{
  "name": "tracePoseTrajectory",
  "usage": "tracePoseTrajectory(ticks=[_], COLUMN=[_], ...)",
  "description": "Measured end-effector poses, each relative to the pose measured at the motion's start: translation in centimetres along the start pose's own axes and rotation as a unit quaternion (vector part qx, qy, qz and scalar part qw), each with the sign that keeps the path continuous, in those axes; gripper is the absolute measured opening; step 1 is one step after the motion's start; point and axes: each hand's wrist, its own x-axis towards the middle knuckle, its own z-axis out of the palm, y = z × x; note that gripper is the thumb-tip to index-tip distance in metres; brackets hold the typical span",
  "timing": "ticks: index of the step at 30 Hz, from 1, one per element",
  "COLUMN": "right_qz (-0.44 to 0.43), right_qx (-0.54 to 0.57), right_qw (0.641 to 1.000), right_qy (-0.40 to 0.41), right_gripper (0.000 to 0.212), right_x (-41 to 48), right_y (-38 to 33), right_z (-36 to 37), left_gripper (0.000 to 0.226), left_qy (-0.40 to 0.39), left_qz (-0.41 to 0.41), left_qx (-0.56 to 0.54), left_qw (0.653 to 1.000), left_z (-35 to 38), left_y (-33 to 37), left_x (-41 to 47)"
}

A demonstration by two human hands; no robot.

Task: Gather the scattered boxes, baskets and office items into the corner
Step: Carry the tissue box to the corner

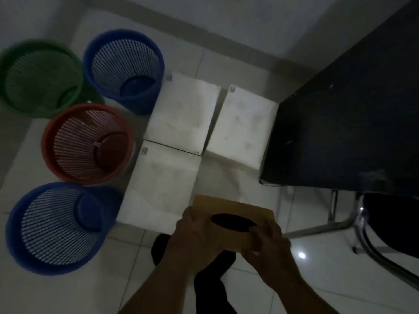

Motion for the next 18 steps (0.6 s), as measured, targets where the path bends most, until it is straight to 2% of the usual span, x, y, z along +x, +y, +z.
tracePoseTrajectory(ticks=[5,12,15,18], right_qz=[0.023,0.032,0.029,0.02], right_qx=[0.014,0.012,0.028,0.05], right_qw=[1.0,0.999,0.998,0.996], right_qy=[0.015,0.03,0.051,0.065], right_gripper=[0.058,0.061,0.062,0.065], right_x=[7.2,15.8,18.2,19.3], right_y=[3.6,6.5,7.0,7.4], right_z=[4.0,6.5,7.1,7.9], left_gripper=[0.057,0.071,0.055,0.054], left_qy=[-0.012,-0.038,-0.035,-0.021], left_qz=[0.02,0.047,0.041,0.047], left_qx=[0.018,0.008,0.011,-0.002], left_qw=[1.0,0.998,0.998,0.999], left_z=[3.3,5.7,6.2,6.8], left_y=[-1.3,-2.4,-2.6,-2.5], left_x=[8.6,16.8,19.2,20.6])
